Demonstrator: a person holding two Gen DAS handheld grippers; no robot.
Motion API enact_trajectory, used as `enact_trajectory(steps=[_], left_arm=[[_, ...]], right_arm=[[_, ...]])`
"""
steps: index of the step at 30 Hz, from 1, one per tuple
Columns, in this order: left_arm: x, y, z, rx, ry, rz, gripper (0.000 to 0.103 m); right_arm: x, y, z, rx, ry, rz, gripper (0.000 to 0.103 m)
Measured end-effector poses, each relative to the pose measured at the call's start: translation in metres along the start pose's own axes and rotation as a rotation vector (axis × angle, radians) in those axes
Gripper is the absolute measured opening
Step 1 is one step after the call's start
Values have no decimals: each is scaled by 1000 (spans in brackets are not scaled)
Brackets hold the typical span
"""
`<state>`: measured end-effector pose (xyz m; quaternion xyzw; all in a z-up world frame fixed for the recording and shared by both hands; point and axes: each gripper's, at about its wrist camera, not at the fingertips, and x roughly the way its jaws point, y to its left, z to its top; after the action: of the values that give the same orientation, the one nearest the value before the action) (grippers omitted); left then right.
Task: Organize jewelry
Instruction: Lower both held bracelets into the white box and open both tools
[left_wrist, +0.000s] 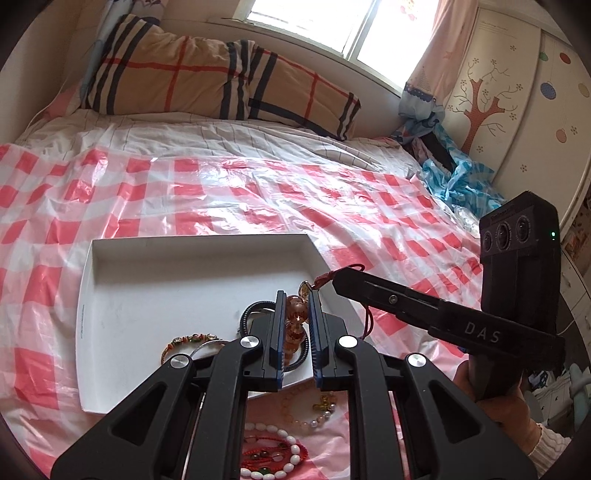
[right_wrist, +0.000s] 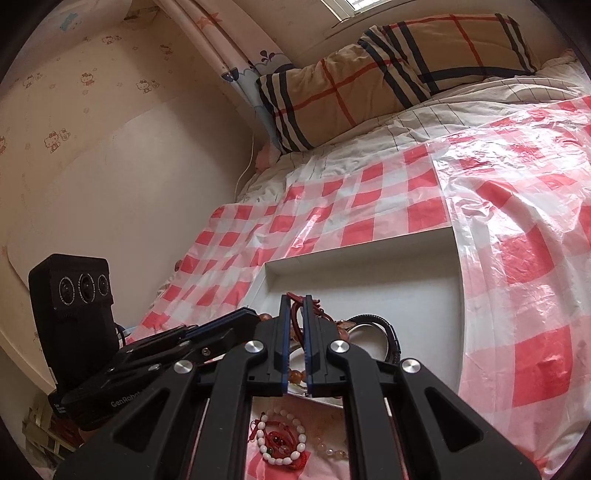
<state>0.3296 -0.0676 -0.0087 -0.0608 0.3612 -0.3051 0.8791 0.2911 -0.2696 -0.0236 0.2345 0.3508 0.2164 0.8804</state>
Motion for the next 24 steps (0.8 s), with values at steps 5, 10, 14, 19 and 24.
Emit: enact_trajectory(steps=[5, 10, 14, 19, 24], left_arm=[[8, 8, -2, -14, 9, 26, 10], [22, 18, -8, -8, 49, 127, 11], [22, 32, -9, -47, 53, 191, 11], [17, 44, -10, -74, 50, 241, 12], [14, 46, -13, -69, 48, 276, 23]], right_arm=[[12, 3, -3, -24, 24, -14, 7], [28, 6, -8, -55, 59, -34, 7], [39, 2, -11, -38, 91, -36, 48], [32, -3, -8, -32, 65, -73, 48], [22, -14, -7, -9, 48, -119, 51]])
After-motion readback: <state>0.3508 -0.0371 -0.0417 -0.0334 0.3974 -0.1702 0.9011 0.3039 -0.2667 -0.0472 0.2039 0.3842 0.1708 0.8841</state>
